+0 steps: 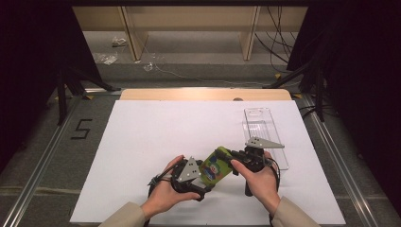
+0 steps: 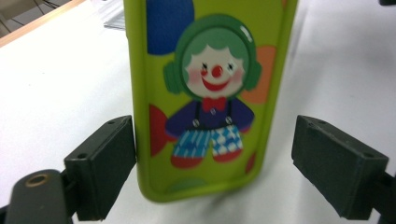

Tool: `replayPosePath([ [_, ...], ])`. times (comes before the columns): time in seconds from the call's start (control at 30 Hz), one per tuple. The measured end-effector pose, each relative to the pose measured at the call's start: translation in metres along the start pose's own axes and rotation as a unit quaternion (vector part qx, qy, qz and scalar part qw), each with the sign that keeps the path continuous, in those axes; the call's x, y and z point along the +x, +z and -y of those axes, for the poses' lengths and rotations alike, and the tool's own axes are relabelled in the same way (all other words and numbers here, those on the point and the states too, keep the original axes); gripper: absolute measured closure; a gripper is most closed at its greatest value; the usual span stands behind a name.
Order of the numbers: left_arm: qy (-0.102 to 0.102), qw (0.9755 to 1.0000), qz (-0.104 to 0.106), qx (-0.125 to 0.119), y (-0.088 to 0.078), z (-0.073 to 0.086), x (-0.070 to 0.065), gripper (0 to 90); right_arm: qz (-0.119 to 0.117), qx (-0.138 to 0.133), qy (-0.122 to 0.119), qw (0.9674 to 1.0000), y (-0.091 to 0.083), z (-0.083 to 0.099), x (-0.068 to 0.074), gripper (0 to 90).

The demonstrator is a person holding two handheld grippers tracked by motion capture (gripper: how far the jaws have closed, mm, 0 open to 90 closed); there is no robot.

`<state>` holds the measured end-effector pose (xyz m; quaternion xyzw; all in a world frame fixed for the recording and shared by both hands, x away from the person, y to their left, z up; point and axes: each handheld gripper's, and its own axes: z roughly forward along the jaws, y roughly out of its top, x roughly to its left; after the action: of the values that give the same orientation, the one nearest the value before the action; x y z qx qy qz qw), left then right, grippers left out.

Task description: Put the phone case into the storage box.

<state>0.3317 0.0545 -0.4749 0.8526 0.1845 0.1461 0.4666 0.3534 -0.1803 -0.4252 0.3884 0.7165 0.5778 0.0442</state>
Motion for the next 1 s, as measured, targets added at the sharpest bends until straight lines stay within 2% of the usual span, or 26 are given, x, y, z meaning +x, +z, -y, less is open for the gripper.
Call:
replayPosePath([
  [0.3,0.002,0.9999,-0.002,0.015,-0.004,0.004,0.005,14.0,-0.003,0.012,-0.044,0.9989,-0.004,-0.005,0.000,77.5],
  [0.5,-0.005,0.9998,-0.009,0.015,-0.014,0.008,0.013,13.6,-0.017,0.038,-0.078,0.9961,-0.006,-0.008,0.001,77.5],
  [0.6,-0.007,0.9998,-0.012,0.014,-0.018,0.010,0.015,13.5,-0.014,0.036,-0.097,0.9945,-0.006,-0.009,0.002,77.5],
  [0.77,-0.014,0.9998,-0.013,0.006,-0.021,0.009,0.017,14.1,-0.021,0.036,-0.102,0.9939,-0.007,-0.011,0.004,77.5],
  [1.0,-0.013,0.9999,-0.006,0.004,-0.020,0.009,0.015,14.5,-0.027,0.054,-0.128,0.9900,-0.008,-0.018,0.008,77.5],
])
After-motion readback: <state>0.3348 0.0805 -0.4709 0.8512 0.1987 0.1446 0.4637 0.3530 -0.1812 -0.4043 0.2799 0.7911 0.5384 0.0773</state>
